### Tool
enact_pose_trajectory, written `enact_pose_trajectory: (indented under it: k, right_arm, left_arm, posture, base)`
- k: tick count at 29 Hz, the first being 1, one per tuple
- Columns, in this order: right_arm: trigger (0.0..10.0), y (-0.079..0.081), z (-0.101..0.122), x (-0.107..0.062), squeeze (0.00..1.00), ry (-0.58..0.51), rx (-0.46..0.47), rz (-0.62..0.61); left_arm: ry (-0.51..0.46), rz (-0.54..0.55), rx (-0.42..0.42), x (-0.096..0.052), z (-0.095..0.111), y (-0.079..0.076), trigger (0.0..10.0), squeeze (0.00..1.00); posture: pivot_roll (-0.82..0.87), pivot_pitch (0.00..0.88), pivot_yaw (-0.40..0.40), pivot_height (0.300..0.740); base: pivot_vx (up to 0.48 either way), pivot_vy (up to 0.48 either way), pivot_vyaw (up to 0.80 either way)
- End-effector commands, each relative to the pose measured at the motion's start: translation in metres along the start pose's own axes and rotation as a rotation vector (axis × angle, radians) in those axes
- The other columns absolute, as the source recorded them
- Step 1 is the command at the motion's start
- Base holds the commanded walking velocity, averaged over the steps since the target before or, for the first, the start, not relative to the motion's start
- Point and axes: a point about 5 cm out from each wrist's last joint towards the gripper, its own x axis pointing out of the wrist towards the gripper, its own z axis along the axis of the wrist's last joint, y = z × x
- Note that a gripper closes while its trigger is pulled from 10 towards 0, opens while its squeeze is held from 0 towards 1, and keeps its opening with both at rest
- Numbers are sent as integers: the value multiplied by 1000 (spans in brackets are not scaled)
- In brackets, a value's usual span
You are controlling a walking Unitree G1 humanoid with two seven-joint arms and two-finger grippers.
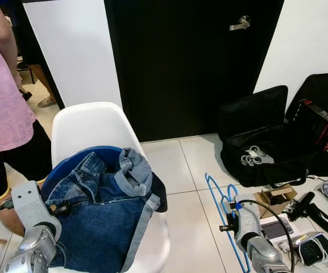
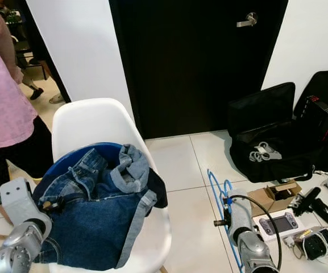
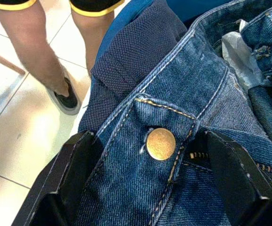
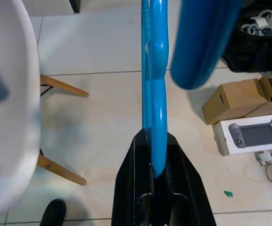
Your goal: Hang hanger
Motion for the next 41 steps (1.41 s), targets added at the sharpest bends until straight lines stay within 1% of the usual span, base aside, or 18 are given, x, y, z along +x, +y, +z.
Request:
enact_pose_trajectory:
  k: [1,2,8,12,14,18,24,26,27,32,34,35,36,37,38,39,40,41]
  right_arm:
    - [10000,4,-1,1,0,18,-4,8]
    - [10000,6,-2,2,0,23,-3,7]
    - [10000,6,-1,2,0,23,-2,6]
    - [10000,10,5,5,0,8,-3,8]
    - [10000,16,8,8,0,-4,-5,12]
    - [10000,11,5,4,0,-16,-4,12]
    - [10000,0,-7,-6,0,-24,-4,5]
    - [10000,-2,-8,-7,0,-22,-5,3]
    - [10000,-2,-9,-7,0,-21,-5,2]
    - [10000,-2,-9,-7,0,-17,-5,1]
    - [10000,0,-8,-5,0,-10,-5,-1]
    - [10000,1,-7,-4,0,-6,-5,0]
    - [10000,1,-7,-4,0,-6,-5,0]
    - [10000,1,-7,-4,0,-4,-4,0]
    - [10000,1,-7,-4,0,-4,-4,0]
    - [10000,1,-7,-4,0,0,-3,0]
    - [10000,1,-7,-4,0,0,-3,0]
    - [10000,0,-7,-4,0,3,-2,0]
  left_arm:
    - [75,-9,-13,-1,-14,2,10000,0]
    - [91,-28,-24,-2,-15,-1,0,0]
    - [105,-57,-28,-3,-15,-5,0,0]
    - [125,-127,-27,-6,-12,-16,0,0]
    - [116,-186,-32,-8,-4,-24,0,0]
    - [74,-230,-52,-9,7,-32,0,0]
    - [-42,-307,-58,-12,34,-49,0,0]
    - [-111,-352,-57,-16,50,-58,0,0]
    - [-157,-380,-46,-19,60,-64,0,0]
    - [-226,-409,-10,-25,77,-74,39,0]
    - [-267,-406,39,-27,87,-77,78,0]
    - [-270,-385,70,-25,87,-76,1137,0]
    - [-270,-385,70,-25,87,-76,1137,0]
    - [-258,-357,101,-23,85,-72,2235,0]
    - [-258,-357,101,-23,85,-72,2235,0]
    - [-230,-304,151,-17,79,-66,4667,0]
    - [-230,-304,151,-17,79,-66,4667,0]
    - [-204,-263,195,-12,74,-60,7922,0]
  posture:
    - [-24,65,14,740]
    - [-24,66,14,740]
    - [-23,67,15,740]
    - [-22,67,15,740]
    - [-22,66,15,740]
    - [-23,67,14,740]
    - [-25,65,13,740]
    - [-27,65,14,740]
    - [-27,65,14,740]
    - [-28,61,14,740]
    - [-29,58,15,740]
    - [-28,56,15,740]
    - [-28,56,15,740]
    - [-28,56,15,740]
    - [-28,56,15,740]
    - [-30,54,16,740]
    - [-30,54,16,740]
    - [-30,54,16,740]
  base:
    - [0,0,0]
    - [0,0,0]
    - [0,0,0]
    - [0,0,0]
    - [0,0,0]
    - [0,0,0]
    - [0,0,0]
    - [0,0,0]
    - [0,0,0]
    - [0,0,0]
    - [0,0,0]
    - [0,0,0]
    - [0,0,0]
    - [0,0,0]
    - [0,0,0]
    - [0,0,0]
    - [0,0,0]
    - [0,0,0]
